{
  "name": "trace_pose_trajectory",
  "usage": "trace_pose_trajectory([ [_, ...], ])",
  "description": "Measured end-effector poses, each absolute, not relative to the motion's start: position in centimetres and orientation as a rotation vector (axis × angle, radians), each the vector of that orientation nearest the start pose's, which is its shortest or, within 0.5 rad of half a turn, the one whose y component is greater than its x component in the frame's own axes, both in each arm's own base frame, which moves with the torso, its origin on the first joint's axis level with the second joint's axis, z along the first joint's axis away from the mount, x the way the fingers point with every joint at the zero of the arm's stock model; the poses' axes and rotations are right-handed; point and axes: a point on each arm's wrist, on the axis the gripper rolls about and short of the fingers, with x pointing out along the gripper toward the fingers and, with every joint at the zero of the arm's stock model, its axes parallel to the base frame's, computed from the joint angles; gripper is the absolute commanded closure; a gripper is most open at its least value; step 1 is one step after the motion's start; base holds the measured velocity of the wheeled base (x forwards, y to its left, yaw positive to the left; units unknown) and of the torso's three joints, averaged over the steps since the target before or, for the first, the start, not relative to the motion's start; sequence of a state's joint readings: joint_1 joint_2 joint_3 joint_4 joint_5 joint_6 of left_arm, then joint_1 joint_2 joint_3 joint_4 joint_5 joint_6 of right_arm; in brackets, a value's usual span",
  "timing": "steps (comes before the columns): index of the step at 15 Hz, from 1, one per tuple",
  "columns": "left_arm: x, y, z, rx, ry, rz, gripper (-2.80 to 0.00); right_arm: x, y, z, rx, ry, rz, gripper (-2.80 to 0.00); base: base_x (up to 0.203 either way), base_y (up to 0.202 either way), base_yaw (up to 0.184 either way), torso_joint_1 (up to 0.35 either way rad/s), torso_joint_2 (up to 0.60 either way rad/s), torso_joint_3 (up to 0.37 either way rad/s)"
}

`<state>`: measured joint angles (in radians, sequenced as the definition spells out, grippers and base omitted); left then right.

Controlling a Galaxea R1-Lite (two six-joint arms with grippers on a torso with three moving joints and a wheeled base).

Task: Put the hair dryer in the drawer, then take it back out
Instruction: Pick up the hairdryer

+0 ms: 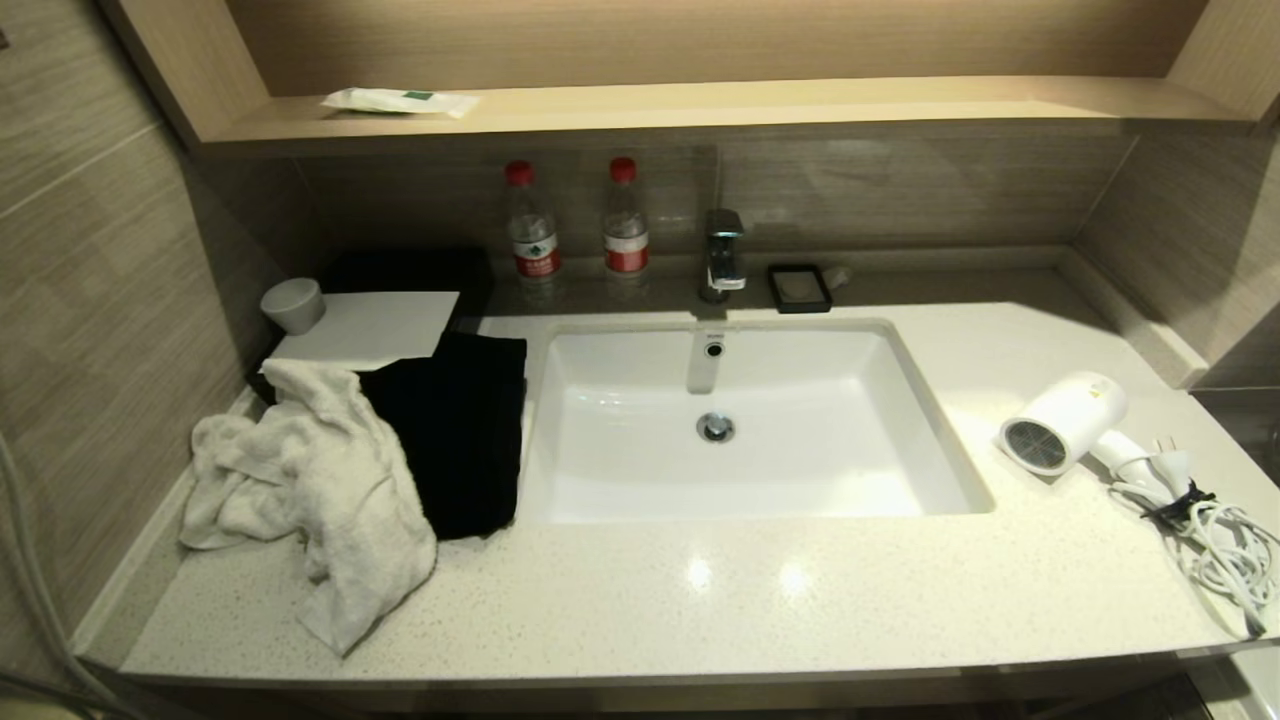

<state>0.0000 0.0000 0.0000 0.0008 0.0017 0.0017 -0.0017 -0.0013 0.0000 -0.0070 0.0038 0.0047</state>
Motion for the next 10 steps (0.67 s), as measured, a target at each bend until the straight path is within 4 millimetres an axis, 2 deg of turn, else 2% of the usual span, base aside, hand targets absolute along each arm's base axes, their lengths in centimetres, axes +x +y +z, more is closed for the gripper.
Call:
trace_pose_trajectory([
  [10,-2.28,0.0,7.55,0.002,0.0,0.001,0.0,-2.29,0.01,7.58,0.004,-0.004,0.002,0.0,0.0,0.0,0.0,0.012,-0.01,0.003],
])
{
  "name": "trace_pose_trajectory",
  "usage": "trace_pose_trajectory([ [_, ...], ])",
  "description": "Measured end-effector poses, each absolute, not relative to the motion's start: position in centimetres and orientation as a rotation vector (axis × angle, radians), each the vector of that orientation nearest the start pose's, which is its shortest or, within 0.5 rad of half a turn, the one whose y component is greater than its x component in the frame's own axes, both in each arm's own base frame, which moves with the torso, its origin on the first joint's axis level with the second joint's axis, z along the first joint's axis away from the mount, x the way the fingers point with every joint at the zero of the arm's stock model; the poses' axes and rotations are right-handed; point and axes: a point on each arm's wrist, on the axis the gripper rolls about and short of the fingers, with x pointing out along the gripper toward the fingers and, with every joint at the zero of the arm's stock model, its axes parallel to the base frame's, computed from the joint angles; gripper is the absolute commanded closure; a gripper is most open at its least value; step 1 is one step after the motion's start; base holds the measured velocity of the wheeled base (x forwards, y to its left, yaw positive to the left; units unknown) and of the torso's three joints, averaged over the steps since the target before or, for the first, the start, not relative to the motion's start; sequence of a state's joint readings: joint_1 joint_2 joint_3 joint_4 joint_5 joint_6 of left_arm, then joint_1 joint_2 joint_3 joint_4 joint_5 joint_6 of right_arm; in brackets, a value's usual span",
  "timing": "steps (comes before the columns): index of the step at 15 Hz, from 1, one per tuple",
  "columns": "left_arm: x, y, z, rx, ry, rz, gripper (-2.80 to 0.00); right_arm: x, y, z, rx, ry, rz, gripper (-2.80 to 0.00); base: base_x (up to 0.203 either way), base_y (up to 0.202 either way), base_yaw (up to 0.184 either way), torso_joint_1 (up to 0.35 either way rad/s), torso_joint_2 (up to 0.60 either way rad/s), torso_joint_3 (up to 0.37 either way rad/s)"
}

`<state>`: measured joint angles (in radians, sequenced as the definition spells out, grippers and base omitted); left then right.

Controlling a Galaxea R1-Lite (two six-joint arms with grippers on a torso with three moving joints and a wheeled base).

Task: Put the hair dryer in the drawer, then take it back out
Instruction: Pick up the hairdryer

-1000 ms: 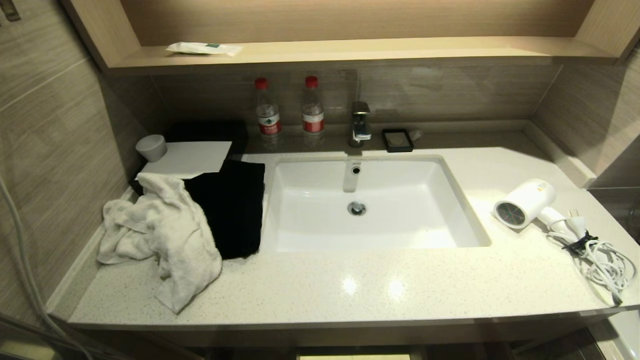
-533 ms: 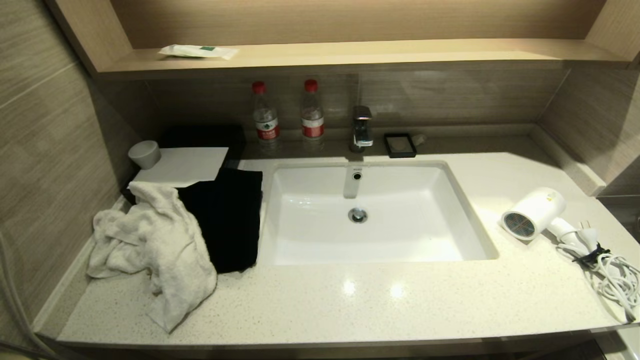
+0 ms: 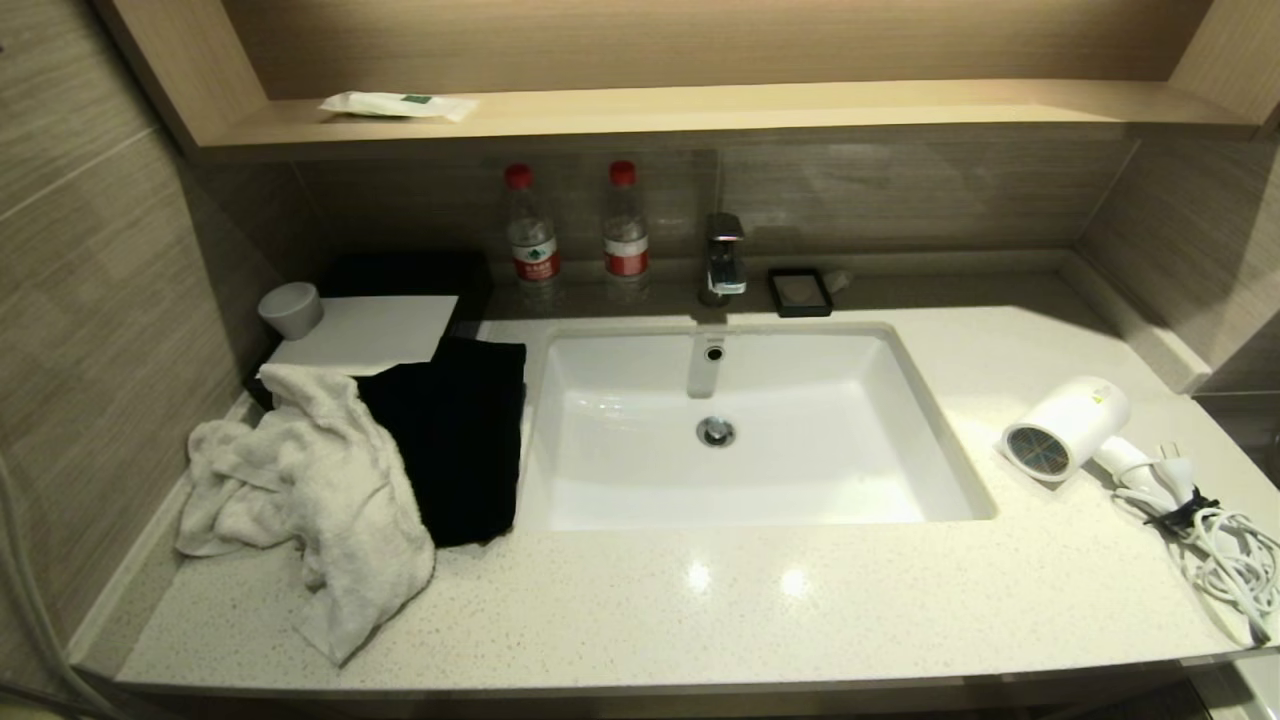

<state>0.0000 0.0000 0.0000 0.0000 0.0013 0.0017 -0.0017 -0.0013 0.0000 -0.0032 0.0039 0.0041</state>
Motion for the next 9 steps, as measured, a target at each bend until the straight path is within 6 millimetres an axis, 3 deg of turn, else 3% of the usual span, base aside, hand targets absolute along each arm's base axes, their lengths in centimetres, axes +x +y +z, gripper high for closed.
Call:
trace_pose_trajectory([
  [9,-2.28,0.0,7.55,0.001,0.0,0.001,0.0,-2.29,0.01,7.58,0.005,-0.005,0.0,0.0,0.0,0.0,0.0,0.0,0.0,0.0],
])
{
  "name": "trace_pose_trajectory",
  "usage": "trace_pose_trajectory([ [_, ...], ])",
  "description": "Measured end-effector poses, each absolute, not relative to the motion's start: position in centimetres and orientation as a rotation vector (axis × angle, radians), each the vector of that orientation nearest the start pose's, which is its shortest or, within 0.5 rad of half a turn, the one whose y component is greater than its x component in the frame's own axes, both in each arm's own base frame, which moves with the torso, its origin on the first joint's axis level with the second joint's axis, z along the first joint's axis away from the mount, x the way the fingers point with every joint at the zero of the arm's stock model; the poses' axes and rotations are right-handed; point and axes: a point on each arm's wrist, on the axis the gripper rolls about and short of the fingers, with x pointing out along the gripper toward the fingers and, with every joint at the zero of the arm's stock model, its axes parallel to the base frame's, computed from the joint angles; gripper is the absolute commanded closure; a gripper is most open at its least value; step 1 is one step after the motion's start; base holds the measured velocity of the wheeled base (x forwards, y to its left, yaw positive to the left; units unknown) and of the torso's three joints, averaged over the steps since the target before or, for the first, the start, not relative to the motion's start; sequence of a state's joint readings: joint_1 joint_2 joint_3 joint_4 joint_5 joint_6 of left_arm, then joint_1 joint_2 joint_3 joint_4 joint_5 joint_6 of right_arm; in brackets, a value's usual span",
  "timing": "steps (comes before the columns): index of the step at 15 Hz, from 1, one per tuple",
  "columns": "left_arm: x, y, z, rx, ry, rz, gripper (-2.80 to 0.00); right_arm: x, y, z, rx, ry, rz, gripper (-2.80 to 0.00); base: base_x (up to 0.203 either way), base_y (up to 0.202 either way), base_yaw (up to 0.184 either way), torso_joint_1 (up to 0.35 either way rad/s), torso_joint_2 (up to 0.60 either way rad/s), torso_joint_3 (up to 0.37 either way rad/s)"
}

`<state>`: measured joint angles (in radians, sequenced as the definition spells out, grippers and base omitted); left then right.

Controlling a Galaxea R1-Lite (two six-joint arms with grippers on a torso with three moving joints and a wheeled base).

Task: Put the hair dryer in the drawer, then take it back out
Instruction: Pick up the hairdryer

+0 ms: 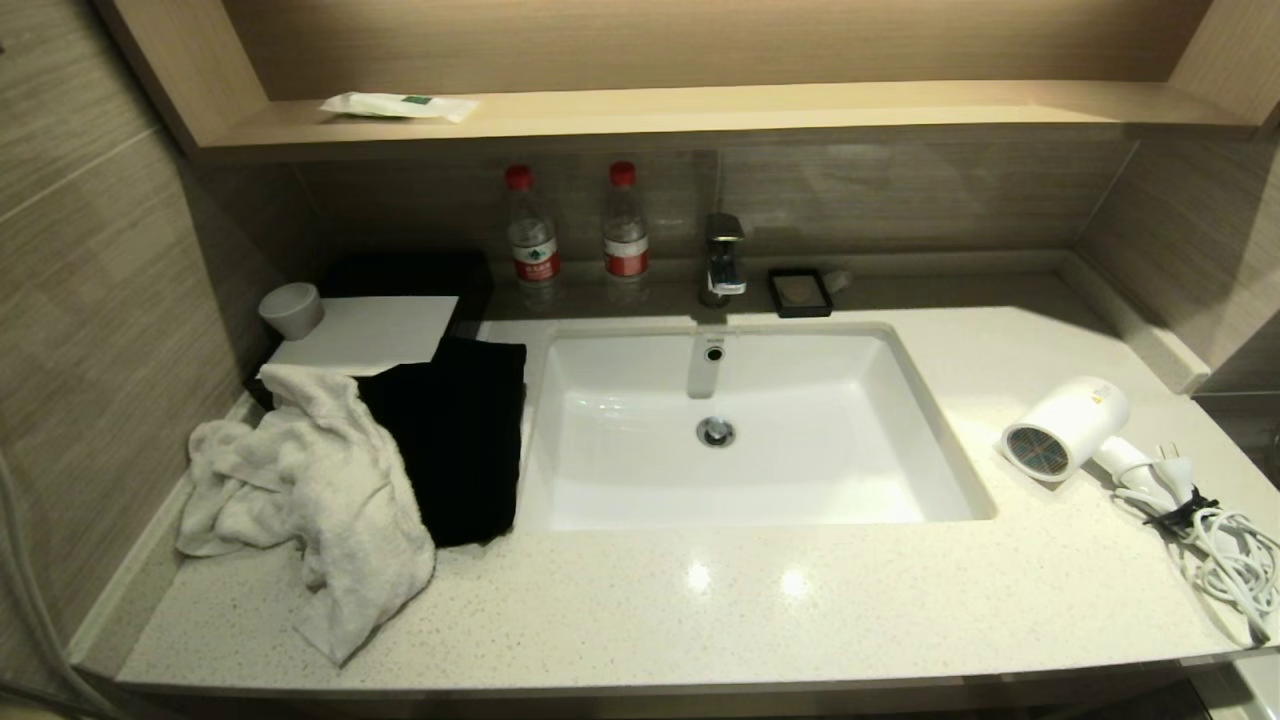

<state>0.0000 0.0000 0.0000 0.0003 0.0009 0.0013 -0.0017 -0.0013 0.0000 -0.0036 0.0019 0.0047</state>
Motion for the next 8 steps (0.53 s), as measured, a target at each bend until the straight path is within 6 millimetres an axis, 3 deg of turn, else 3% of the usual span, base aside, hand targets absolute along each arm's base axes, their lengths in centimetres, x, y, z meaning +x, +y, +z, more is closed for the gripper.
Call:
trace_pose_trajectory([
  [2,-2.3,0.0,7.5,0.001,0.0,0.001,0.0,-2.3,0.0,7.7,0.004,-0.007,-0.001,0.0,0.0,0.0,0.0,0.0,0.0,0.0],
  [4,-2.3,0.0,7.5,0.002,0.0,0.001,0.0,-2.9,0.0,9.4,0.004,-0.039,-0.014,0.0,0.0,0.0,0.0,0.0,0.0,0.0],
  [5,-2.3,0.0,7.5,0.002,0.0,0.001,0.0,-3.6,-0.1,11.3,0.009,-0.064,-0.029,0.0,0.0,0.0,0.0,0.0,0.0,0.0],
  [8,-2.3,0.0,7.5,0.001,0.0,0.001,0.0,-7.0,-0.1,19.3,0.077,-0.121,-0.065,0.0,0.0,0.0,0.0,0.0,0.0,0.0],
])
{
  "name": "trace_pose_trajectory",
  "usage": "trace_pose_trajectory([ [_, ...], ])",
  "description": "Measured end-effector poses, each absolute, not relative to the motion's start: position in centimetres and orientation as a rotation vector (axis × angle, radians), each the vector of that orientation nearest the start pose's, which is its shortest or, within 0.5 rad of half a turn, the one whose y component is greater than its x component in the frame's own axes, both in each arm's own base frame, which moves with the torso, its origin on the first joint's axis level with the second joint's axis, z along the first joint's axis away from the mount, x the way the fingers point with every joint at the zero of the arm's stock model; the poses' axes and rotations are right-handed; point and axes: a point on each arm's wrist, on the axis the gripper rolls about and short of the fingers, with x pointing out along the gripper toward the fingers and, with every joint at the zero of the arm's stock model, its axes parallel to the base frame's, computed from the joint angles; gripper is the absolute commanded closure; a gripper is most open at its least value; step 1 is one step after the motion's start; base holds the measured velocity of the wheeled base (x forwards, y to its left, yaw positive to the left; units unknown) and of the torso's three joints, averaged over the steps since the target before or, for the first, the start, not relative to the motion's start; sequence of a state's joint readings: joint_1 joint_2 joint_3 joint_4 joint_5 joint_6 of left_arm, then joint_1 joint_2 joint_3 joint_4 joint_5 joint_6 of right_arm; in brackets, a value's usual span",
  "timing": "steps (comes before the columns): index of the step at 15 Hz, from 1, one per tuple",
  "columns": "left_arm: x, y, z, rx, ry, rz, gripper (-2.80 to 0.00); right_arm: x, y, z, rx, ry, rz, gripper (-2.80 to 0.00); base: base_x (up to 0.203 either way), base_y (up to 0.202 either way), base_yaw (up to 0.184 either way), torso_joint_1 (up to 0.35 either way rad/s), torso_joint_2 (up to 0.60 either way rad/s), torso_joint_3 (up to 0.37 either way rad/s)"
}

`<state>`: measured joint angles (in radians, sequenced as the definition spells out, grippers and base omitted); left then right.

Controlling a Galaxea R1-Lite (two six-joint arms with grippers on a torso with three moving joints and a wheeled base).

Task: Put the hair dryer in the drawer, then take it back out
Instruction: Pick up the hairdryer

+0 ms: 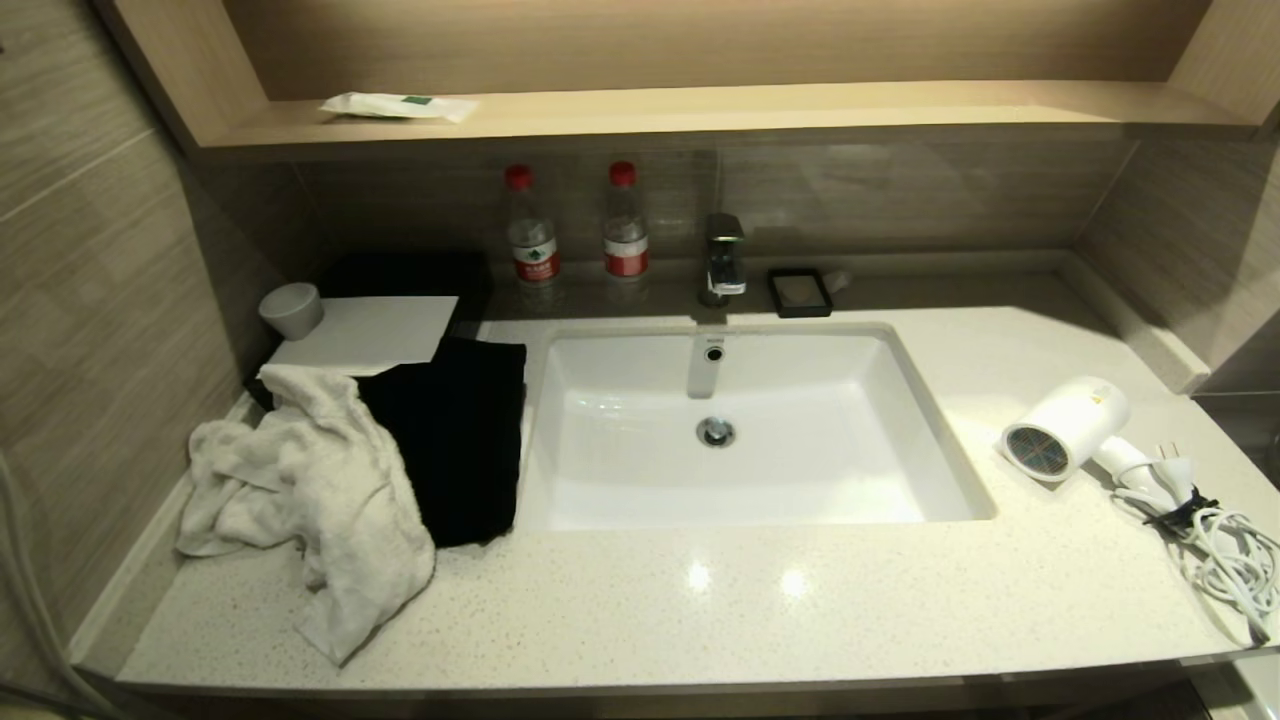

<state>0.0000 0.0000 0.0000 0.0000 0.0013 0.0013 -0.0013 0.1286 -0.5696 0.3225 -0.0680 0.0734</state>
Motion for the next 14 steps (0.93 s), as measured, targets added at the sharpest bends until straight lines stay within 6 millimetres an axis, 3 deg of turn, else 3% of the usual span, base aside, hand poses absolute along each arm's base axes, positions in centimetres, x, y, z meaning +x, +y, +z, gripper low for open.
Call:
trace_pose_trajectory([
  [1,-2.3,0.0,7.5,0.002,0.0,0.002,0.0,-7.6,-0.2,22.0,0.106,-0.098,-0.072,0.0,0.0,0.0,0.0,0.0,0.0,0.0],
  [3,-2.3,0.0,7.5,0.002,0.0,0.001,0.0,-7.0,-0.2,26.6,0.157,0.009,-0.091,0.0,0.0,0.0,0.0,0.0,0.0,0.0],
  [5,-2.3,0.0,7.5,0.002,0.0,0.001,0.0,-4.3,-0.2,30.4,0.198,0.151,-0.11,0.0,0.0,0.0,0.0,0.0,0.0,0.0],
  [7,-2.3,0.0,7.5,0.002,0.0,0.001,0.0,-0.5,-0.2,32.9,0.221,0.295,-0.136,0.0,0.0,0.0,0.0,0.0,0.0,0.0],
  [11,-2.3,0.0,7.5,0.001,0.0,0.001,0.0,6.5,-0.7,33.7,0.194,0.565,-0.247,0.0,0.0,0.0,0.0,0.0,0.0,0.0],
  [14,-2.3,0.0,7.5,0.002,0.0,0.001,0.0,9.8,-2.3,33.1,0.128,0.687,-0.338,0.0,0.0,0.0,0.0,0.0,0.0,0.0],
])
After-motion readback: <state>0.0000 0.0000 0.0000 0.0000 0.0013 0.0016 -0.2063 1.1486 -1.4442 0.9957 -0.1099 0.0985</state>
